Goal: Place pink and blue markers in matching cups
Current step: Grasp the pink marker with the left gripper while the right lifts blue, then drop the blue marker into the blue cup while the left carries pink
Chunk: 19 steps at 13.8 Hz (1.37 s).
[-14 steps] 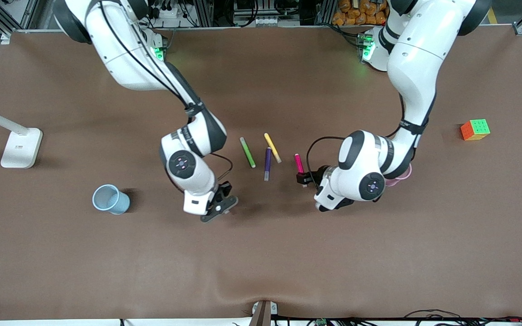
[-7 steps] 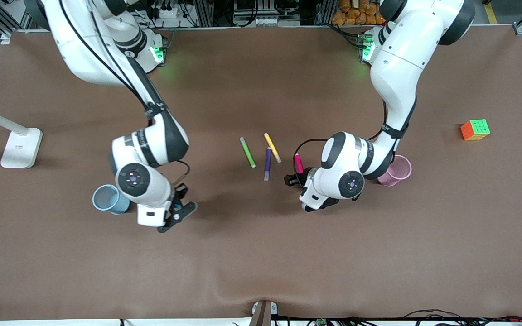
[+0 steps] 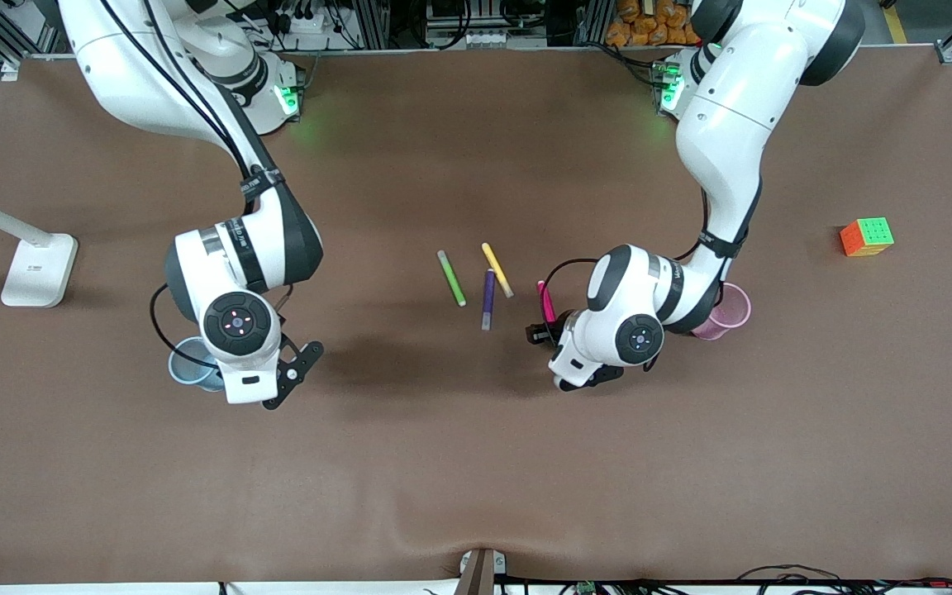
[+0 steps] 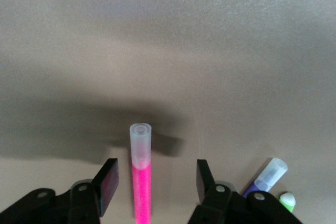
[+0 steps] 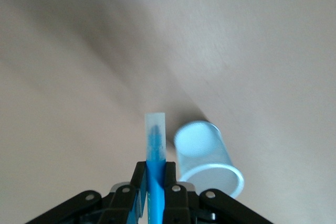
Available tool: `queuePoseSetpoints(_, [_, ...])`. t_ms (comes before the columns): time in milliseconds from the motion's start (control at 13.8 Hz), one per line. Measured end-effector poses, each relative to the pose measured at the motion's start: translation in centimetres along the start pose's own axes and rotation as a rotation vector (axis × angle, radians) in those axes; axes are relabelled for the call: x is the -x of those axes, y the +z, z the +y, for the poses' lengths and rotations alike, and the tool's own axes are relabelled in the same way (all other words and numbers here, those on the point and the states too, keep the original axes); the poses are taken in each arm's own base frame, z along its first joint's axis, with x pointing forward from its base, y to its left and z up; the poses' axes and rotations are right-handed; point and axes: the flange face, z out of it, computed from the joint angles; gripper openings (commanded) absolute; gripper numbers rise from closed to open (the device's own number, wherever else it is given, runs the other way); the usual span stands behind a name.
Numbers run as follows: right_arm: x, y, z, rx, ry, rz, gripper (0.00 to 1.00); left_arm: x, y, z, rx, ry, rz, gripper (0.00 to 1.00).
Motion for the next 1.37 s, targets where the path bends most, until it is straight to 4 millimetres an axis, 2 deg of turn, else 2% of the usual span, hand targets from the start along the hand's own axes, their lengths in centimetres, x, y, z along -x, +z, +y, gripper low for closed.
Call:
queuePoseSetpoints(145, [2.4,1.1,2.7,0.021,-0.057,-0.040,0.00,0.1,0.6,0.0,-0.006,0.001,-0.006,0.59])
queuePoseSetpoints(217, [3.7,1.8,4.0,0.016,-0.071,-0.048,0.00,0.1,0.8,0.0,-0.008,0.002,-0.008,0.53])
queuePoseSetpoints(434, [6.5,3.4,6.7,0.006,-0.103,-0.072,0.00,0.1,1.0,0.0,-0.024,0.013,-0.002,0.22])
queuePoseSetpoints(579, [7.5,4.4,7.7,-0.002,-0.103,-0.080,0.00,0.2,1.0,-0.2,-0.058,0.031,0.002,0.00])
queuePoseSetpoints(1013, [7.6,7.7,7.6,-0.012,-0.120,-0.073,0.00,0.1,0.7,0.0,-0.059,0.036,0.009,0.00])
queuePoseSetpoints(1157, [7.7,8.8,7.7,-0.013,-0.121,-0.066,0.00,0.0,-1.2,-0.1,-0.059,0.033,0.009,0.00])
queuePoseSetpoints(1230, [7.7,9.1,7.7,-0.014,-0.122,-0.065,0.00,-0.1,-3.3,-0.3,-0.057,0.032,0.019,0.00])
queuePoseSetpoints(1374, [7.7,9.3,7.6,-0.015,-0.124,-0.065,0.00,0.0,-9.6,-1.2,-0.070,0.038,0.067,0.00])
